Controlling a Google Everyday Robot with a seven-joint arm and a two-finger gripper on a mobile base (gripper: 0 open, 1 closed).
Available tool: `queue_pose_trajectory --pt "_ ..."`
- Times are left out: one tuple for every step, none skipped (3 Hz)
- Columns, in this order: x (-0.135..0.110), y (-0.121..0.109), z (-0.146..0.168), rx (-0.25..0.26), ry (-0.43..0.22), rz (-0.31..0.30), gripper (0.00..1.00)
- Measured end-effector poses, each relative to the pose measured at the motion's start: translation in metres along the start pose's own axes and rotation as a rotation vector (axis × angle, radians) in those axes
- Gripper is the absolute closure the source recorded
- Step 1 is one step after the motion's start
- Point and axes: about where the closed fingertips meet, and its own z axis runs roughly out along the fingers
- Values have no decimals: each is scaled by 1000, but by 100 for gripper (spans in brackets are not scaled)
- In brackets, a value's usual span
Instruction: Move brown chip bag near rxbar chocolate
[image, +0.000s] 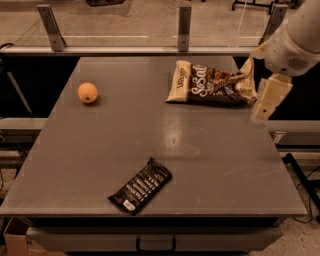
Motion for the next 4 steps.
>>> queue_pose_trajectory --pt "-6 -55 55 16 -81 -28 0" --pt "-16 -93 111 -7 -145 -28 0" --pt "-16 -107 147 -55 -159 -1 15" --pt "-18 -107 157 -92 -172 20 39"
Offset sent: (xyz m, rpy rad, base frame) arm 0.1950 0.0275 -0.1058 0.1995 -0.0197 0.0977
